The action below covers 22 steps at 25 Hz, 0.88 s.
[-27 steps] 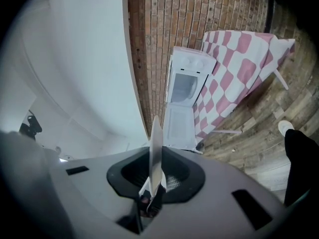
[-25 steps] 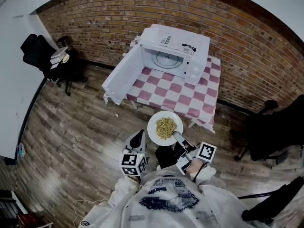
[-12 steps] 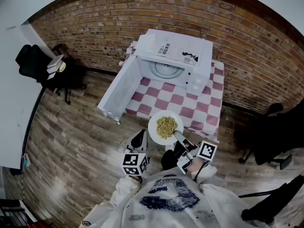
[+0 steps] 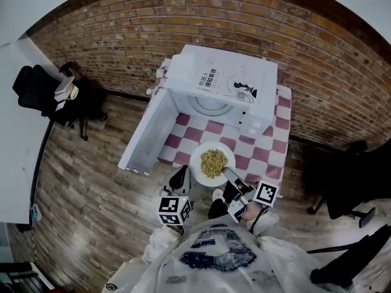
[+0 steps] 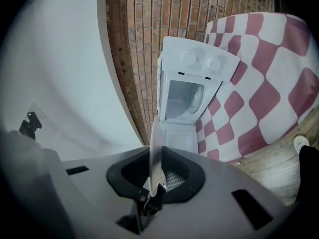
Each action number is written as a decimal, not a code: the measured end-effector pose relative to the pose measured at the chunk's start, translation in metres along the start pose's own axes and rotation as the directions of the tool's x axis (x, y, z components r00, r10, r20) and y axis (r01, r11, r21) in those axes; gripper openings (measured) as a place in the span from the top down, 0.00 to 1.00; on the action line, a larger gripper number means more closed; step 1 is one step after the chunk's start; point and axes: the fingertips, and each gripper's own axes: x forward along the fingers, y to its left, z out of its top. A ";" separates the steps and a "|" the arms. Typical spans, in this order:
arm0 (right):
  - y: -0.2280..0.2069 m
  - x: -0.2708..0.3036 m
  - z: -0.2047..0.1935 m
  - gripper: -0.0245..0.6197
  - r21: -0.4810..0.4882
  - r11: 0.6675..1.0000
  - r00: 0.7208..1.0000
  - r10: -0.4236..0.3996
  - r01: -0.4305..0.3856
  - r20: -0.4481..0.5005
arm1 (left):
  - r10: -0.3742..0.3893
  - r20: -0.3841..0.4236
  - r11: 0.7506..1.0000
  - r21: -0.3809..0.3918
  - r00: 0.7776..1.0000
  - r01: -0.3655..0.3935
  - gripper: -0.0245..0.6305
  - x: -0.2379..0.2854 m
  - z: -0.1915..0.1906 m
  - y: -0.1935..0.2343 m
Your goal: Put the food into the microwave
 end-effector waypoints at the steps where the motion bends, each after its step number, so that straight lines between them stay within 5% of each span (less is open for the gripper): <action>1: -0.002 0.006 0.006 0.87 -0.002 1.000 1.000 -0.002 0.002 -0.004 | 0.003 -0.001 1.000 0.001 1.000 -0.003 0.95 0.008 0.003 0.003; 22: -0.029 0.050 0.065 0.87 0.068 0.998 0.999 -0.018 0.016 0.029 | -0.027 -0.041 0.999 0.042 0.999 0.029 0.95 0.093 0.030 0.018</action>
